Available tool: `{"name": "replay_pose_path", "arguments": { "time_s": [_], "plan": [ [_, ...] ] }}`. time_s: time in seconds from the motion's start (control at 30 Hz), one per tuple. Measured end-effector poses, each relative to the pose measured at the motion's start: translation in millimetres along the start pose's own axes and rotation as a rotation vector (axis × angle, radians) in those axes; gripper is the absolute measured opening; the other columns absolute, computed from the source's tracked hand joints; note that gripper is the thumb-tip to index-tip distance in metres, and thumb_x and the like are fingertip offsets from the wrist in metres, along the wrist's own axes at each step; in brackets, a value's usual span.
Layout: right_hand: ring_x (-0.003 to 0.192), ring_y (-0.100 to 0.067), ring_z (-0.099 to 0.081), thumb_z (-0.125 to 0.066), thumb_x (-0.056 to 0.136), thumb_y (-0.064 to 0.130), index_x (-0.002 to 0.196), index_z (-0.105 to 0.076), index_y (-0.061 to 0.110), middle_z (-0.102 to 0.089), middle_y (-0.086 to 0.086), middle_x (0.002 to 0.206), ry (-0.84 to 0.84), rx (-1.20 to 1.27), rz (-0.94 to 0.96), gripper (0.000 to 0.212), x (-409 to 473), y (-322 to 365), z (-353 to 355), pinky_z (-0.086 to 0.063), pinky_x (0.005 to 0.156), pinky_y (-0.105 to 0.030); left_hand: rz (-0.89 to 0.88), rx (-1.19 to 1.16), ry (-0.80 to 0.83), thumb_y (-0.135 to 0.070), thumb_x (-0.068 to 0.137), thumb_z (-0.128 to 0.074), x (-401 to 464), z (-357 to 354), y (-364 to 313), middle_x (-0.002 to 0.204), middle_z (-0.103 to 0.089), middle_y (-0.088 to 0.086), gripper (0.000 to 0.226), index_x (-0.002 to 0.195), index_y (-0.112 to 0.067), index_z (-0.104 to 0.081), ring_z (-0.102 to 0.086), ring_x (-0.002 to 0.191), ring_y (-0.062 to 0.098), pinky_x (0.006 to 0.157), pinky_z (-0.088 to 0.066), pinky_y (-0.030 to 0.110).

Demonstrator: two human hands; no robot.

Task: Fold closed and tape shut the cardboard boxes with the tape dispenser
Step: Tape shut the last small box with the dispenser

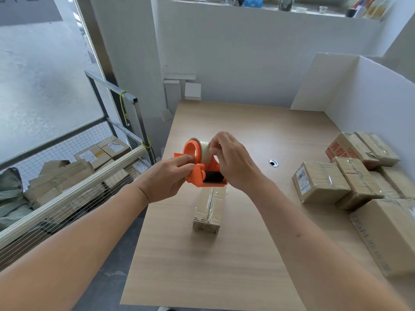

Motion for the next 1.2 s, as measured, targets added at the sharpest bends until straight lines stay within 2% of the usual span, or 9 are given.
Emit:
{"name": "replay_pose_path", "arguments": {
  "time_s": [0.23, 0.33, 0.5, 0.7, 0.83, 0.9, 0.97, 1.13, 1.2],
  "plan": [
    [0.078, -0.011, -0.064, -0.077, 0.088, 0.011, 0.094, -0.056, 0.016, -0.065, 0.006, 0.086, 0.034, 0.089, -0.048, 0.022, 5, -5, 2, -0.055, 0.071, -0.027, 0.02, 0.014, 0.051, -0.003, 0.095, -0.062, -5, -3, 2, 0.125, -0.059, 0.009, 0.023, 0.118, -0.009, -0.061, -0.063, 0.092, 0.024, 0.078, -0.059, 0.035],
    [0.076, -0.014, -0.064, -0.075, 0.087, 0.005, 0.086, -0.059, 0.013, -0.067, 0.006, 0.08, -0.051, 0.025, -0.1, 0.018, 2, -11, 2, -0.054, 0.071, -0.037, 0.046, -0.033, 0.102, -0.004, 0.096, -0.061, -4, -10, 2, 0.116, -0.06, 0.007, 0.016, 0.112, -0.006, -0.06, -0.06, 0.084, 0.019, 0.074, -0.057, 0.031],
    [0.075, -0.021, -0.06, -0.07, 0.085, 0.005, 0.079, -0.059, 0.014, -0.066, 0.005, 0.078, -0.051, 0.017, -0.211, 0.015, -15, -18, -18, -0.051, 0.068, -0.041, 0.254, -0.143, 0.165, -0.01, 0.101, -0.058, -17, -27, 24, 0.093, -0.056, 0.001, 0.006, 0.102, -0.007, -0.053, -0.053, 0.073, 0.017, 0.068, -0.05, 0.041],
    [0.073, -0.014, -0.056, -0.07, 0.088, 0.007, 0.081, -0.058, 0.014, -0.059, 0.018, 0.071, -0.138, 0.142, -0.498, 0.015, -52, -59, -42, -0.04, 0.065, -0.028, 0.351, -0.192, 0.343, -0.011, 0.101, -0.056, -35, -61, 35, 0.099, -0.048, -0.012, 0.029, 0.118, -0.026, -0.038, -0.052, 0.083, 0.005, 0.068, -0.037, 0.016],
    [0.068, -0.003, -0.061, -0.071, 0.089, 0.006, 0.078, -0.055, 0.013, -0.064, 0.012, 0.072, -0.221, 0.284, -0.684, 0.021, -88, -82, -62, -0.046, 0.061, -0.016, 0.37, -0.229, 0.43, -0.013, 0.101, -0.056, -49, -83, 29, 0.104, -0.05, -0.005, 0.027, 0.12, -0.023, -0.04, -0.047, 0.083, 0.008, 0.072, -0.036, 0.025],
    [0.068, -0.011, -0.069, -0.069, 0.09, 0.001, 0.079, -0.053, 0.009, -0.069, 0.003, 0.077, -0.262, 0.417, -0.775, 0.02, -105, -94, -72, -0.06, 0.062, -0.03, 0.359, -0.229, 0.473, -0.012, 0.101, -0.056, -60, -94, 25, 0.105, -0.048, -0.006, 0.031, 0.121, -0.027, -0.037, -0.045, 0.084, 0.006, 0.073, -0.036, 0.023],
    [0.07, -0.024, -0.071, -0.068, 0.089, -0.002, 0.079, -0.053, 0.009, -0.069, -0.005, 0.081, -0.249, 0.481, -0.795, 0.021, -116, -98, -81, -0.063, 0.061, -0.042, 0.37, -0.236, 0.509, -0.013, 0.101, -0.056, -73, -104, 24, 0.105, -0.048, -0.007, 0.029, 0.119, -0.026, -0.038, -0.045, 0.085, 0.008, 0.073, -0.035, 0.025],
    [0.075, -0.021, -0.07, -0.068, 0.09, 0.0, 0.073, -0.051, 0.02, -0.069, -0.004, 0.08, -0.263, 0.439, -0.806, 0.032, -133, -96, -93, -0.061, 0.067, -0.049, 0.41, -0.299, 0.538, -0.02, 0.104, -0.051, -88, -120, 20, 0.1, -0.047, -0.008, 0.017, 0.118, -0.019, -0.041, -0.045, 0.082, 0.01, 0.072, -0.034, 0.031],
    [0.077, -0.026, -0.07, -0.067, 0.091, -0.001, 0.073, -0.051, 0.02, -0.068, -0.006, 0.082, -0.298, 0.484, -0.83, 0.032, -136, -99, -94, -0.063, 0.064, -0.046, 0.418, -0.339, 0.528, -0.022, 0.104, -0.05, -92, -120, 20, 0.096, -0.045, -0.019, 0.017, 0.118, -0.022, -0.039, -0.046, 0.082, 0.005, 0.073, -0.034, 0.024]
  ]
}}
Point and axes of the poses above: each hand's wrist, its own x-axis towards the middle knuckle, its own z-axis out of the back of the hand, y = z × x, the point moved 8 cm from there along x, towards the middle knuckle
